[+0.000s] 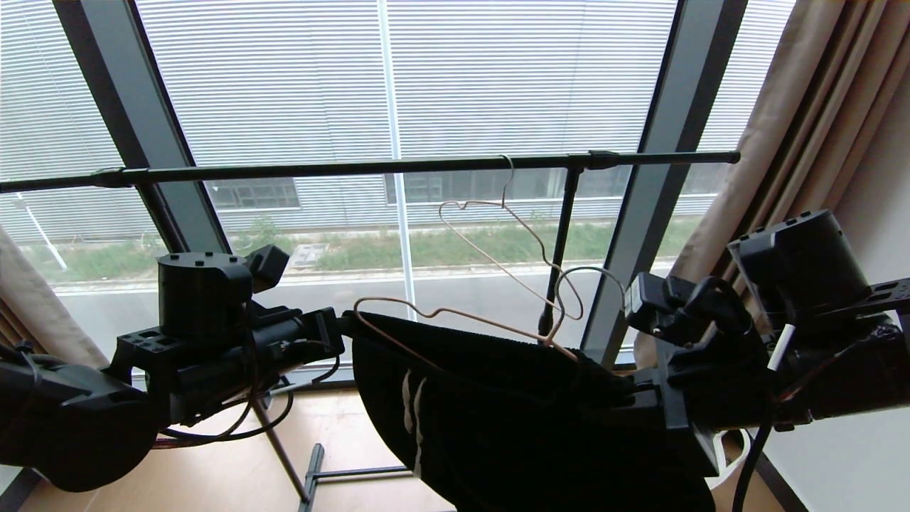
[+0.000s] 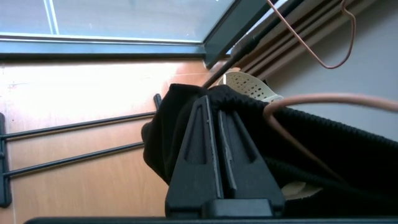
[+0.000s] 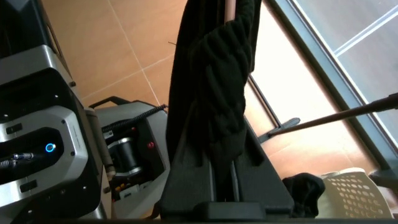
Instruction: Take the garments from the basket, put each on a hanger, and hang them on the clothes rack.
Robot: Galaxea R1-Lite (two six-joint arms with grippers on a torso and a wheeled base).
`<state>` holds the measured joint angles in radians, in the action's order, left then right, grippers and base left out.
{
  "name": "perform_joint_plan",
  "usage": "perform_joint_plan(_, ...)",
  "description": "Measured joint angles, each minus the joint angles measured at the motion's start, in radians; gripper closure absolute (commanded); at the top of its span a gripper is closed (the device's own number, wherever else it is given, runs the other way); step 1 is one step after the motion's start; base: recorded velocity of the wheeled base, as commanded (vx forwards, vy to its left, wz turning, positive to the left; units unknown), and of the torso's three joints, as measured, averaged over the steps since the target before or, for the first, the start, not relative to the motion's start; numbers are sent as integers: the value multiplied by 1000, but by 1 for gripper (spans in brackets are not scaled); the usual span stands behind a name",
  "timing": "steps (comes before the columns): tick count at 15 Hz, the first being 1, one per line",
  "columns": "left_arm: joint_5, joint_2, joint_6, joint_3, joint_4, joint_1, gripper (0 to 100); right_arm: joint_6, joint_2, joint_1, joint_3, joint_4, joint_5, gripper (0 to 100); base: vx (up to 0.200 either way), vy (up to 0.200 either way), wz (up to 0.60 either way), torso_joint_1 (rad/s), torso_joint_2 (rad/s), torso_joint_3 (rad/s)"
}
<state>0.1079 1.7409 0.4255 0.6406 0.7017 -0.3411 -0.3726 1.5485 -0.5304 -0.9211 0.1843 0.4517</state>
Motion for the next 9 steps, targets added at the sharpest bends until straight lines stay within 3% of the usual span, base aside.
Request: perform_joint_plan(9,0,-13,1,0,5,10,100,0,91,-20,-3,-3,-71,100,0,0,0,0,0,0)
